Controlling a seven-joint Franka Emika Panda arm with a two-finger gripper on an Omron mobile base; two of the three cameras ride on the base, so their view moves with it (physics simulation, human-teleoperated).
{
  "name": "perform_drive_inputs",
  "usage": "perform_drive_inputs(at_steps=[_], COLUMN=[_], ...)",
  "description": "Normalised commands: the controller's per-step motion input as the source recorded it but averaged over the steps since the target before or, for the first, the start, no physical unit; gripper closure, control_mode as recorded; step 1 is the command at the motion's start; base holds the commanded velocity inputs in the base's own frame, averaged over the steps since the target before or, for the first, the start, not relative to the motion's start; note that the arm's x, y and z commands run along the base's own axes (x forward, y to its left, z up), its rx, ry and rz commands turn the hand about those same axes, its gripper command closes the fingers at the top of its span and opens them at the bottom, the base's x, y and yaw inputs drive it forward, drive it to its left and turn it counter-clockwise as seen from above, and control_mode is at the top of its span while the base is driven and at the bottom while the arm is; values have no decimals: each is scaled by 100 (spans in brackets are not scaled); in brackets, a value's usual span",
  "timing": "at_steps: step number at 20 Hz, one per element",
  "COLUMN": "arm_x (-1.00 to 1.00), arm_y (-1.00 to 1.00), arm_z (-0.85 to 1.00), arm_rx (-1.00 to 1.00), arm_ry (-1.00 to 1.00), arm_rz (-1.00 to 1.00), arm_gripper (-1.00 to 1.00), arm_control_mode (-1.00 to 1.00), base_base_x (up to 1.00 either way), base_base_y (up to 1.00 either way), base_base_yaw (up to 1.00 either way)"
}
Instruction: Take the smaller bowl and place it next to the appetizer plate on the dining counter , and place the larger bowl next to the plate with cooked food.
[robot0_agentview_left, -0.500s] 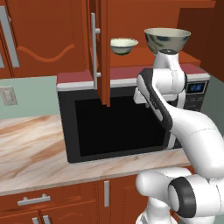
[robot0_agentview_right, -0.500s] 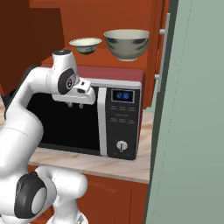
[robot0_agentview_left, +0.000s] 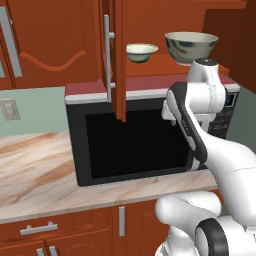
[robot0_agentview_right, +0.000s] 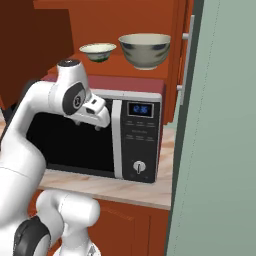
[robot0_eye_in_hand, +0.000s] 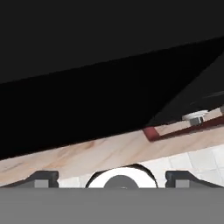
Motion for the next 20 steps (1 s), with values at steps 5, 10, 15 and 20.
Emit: perform_drive_inputs(at_steps=[5, 10, 15, 20], arm_x=[-29, -13, -30, -30], arm_y=[-1, 10, -7, -3], arm_z=[12, 38, 68, 61], arm_rx=[18, 26, 25, 23], arm_ry=[-19, -20, -31, -30], arm_rz=[-69, -59, -48, -46], arm_gripper=[-100, -100, -100, -100], arm_control_mode=[-100, -100, -100, -100], base_base_x=[0, 0, 0, 0], base_base_y=[0, 0, 0, 0], base_base_yaw=[0, 0, 0, 0])
